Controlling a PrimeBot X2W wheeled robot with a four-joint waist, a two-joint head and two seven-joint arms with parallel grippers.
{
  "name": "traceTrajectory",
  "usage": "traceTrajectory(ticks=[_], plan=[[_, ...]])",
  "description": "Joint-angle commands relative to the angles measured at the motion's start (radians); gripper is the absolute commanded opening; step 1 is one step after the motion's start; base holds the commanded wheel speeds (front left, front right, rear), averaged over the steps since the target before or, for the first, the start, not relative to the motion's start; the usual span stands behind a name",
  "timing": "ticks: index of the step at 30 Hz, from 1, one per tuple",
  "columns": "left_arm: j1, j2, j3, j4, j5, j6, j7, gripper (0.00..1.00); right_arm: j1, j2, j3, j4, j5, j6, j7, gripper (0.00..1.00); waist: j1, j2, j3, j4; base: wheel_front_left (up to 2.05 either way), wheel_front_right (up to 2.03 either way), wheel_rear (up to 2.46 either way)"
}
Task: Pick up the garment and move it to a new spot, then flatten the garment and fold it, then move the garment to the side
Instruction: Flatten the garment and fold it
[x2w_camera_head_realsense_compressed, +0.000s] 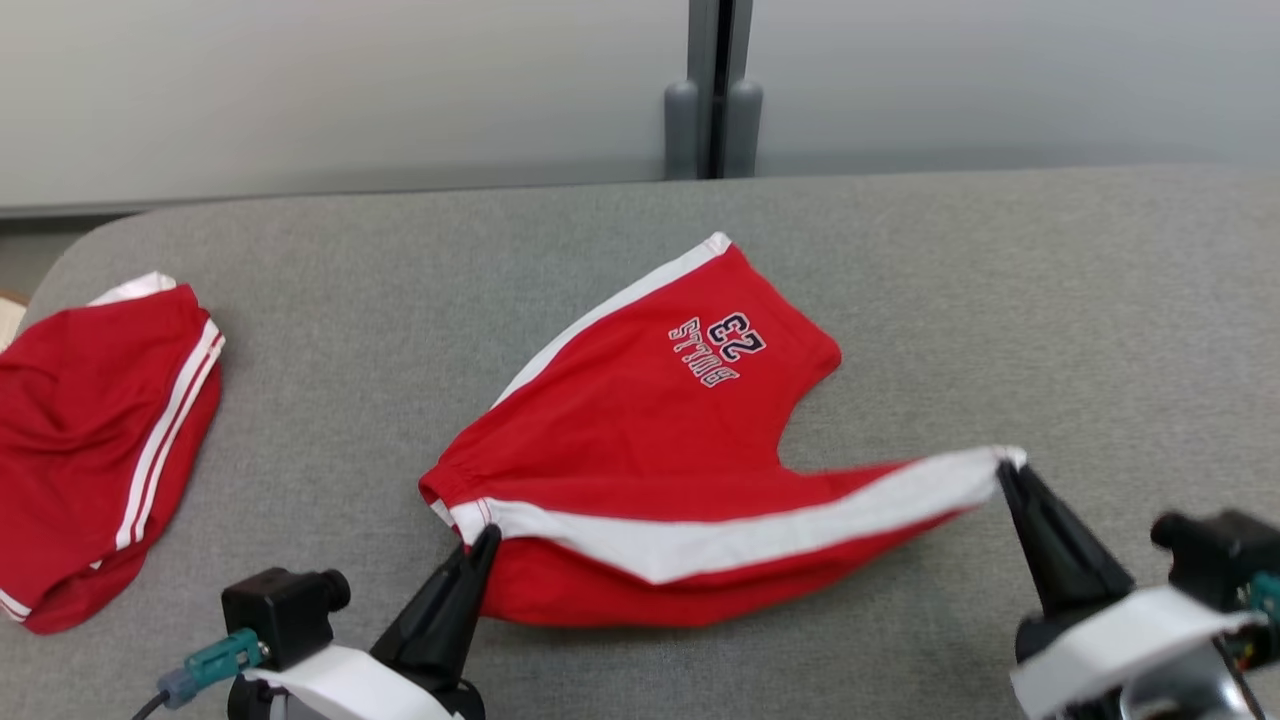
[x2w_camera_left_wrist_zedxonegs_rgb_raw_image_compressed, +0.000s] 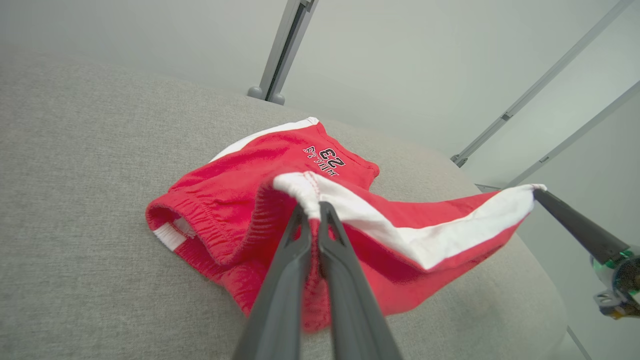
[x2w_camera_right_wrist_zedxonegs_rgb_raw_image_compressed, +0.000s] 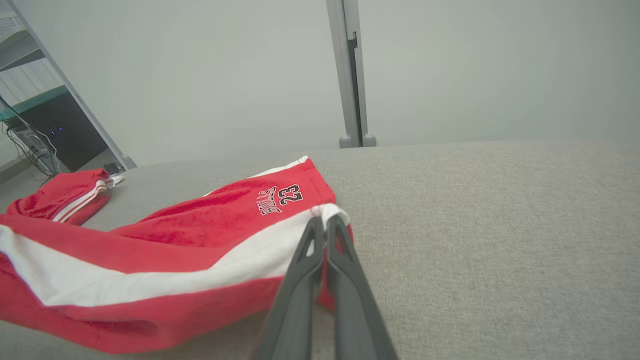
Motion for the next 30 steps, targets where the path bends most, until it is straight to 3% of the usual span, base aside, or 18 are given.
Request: traceTrajectory(ticks=[1,7,16,23,30], plan=[[-0.036,-0.012,0.010,0.018,-0.013,-0.006,-0.015,0.00,-0.066,-0.015,0.004,0.031,0.001,0.000,-0.014,0.00,0.0000,0.0000,0.050,0.023,0.00,0.00,0.00],[-0.137,-0.065,0.028,0.089,-0.033,-0.041,-0.090,0.00,-0.302,-0.070,0.019,0.178,0.017,0.000,-0.033,0.00,0.0000,0.0000,0.151,0.097,0.00,0.00,0.00],[-0.308,-0.159,0.014,0.262,-0.077,-0.119,-0.196,0.00,-0.682,-0.136,0.103,0.496,0.056,0.000,-0.087,0.00,0.0000,0.0000,0.264,0.201,0.00,0.00,0.00],[-0.396,-0.191,-0.004,0.388,-0.081,-0.138,-0.280,0.00,-0.867,-0.129,0.150,0.736,0.079,0.000,-0.158,0.00,0.0000,0.0000,0.304,0.238,0.00,0.00,0.00],[-0.471,-0.200,-0.050,0.501,-0.092,-0.153,-0.298,0.00,-0.965,-0.124,0.211,0.887,0.075,0.000,-0.222,0.00,0.0000,0.0000,0.324,0.252,0.00,0.00,0.00]])
